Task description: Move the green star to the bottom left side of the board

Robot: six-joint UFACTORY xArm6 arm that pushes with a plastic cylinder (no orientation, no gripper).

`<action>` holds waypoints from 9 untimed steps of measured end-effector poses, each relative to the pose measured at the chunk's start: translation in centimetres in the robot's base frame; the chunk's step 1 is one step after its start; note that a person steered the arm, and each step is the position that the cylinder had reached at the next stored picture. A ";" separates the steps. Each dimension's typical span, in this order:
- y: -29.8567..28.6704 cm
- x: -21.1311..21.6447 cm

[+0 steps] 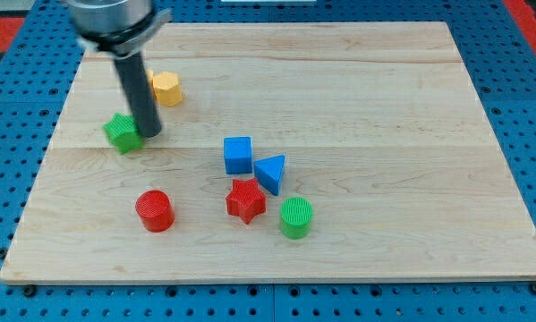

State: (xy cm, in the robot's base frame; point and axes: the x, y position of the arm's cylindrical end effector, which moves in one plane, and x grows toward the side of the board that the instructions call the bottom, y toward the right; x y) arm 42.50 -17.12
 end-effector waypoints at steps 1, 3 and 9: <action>1.1 -1.6; -4.8 -1.2; -6.3 2.7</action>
